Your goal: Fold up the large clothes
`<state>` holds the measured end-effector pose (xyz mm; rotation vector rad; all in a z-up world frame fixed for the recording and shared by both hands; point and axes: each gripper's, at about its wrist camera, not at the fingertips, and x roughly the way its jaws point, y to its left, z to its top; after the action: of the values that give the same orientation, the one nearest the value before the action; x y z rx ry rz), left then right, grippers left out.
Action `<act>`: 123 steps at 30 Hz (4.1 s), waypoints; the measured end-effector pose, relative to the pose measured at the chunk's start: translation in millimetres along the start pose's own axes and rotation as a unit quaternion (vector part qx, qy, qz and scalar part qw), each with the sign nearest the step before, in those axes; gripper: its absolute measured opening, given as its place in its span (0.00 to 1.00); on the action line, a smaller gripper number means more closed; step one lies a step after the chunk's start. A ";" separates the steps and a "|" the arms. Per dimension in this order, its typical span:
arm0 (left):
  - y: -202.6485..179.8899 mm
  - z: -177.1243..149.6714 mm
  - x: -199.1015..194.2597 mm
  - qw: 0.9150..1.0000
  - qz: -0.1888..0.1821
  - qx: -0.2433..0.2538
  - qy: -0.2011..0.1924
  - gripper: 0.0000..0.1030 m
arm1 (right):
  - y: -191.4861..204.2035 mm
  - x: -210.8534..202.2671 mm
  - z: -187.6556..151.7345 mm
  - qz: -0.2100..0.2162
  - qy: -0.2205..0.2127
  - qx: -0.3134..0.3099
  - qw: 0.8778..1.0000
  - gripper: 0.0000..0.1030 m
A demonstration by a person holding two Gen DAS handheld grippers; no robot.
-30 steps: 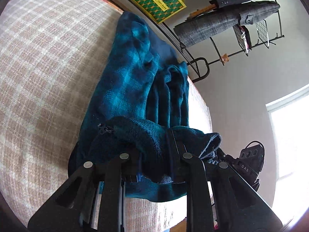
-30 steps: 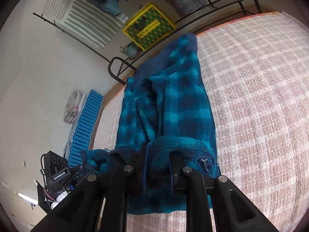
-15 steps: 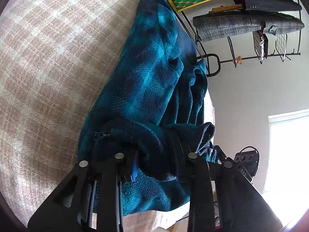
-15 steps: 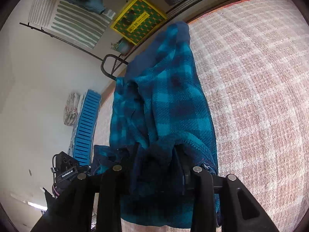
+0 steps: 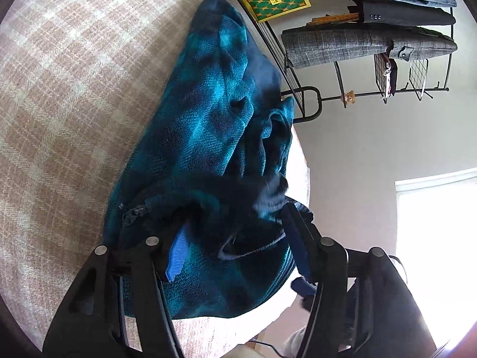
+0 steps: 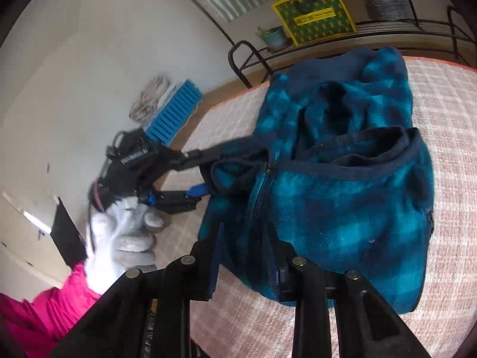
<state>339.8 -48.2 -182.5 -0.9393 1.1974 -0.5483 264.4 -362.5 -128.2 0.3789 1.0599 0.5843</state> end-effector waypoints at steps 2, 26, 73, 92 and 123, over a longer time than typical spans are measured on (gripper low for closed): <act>-4.5 1.3 -10.2 1.000 -0.002 0.010 -0.007 0.57 | -3.0 25.7 5.9 -0.032 0.013 -0.001 0.999 0.26; -34.0 0.0 48.4 0.913 0.200 0.355 0.017 0.26 | -115.2 -18.7 25.2 -0.113 -0.057 0.068 0.990 0.29; -40.2 196.9 173.5 0.938 0.163 0.303 0.036 0.10 | -173.6 108.2 206.0 -0.122 0.010 -0.007 0.993 0.06; -27.4 272.4 179.6 0.921 0.220 0.322 -0.020 0.21 | -223.1 101.1 237.1 -0.139 -0.041 0.006 0.989 0.22; -47.8 288.5 198.3 0.921 0.205 0.329 -0.037 0.10 | -245.4 101.1 262.8 -0.122 -0.059 0.016 0.991 0.13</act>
<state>678.6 -138.2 -226.8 -0.1243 0.9986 -0.5169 600.8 -497.7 -217.9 0.3013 0.9853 0.3225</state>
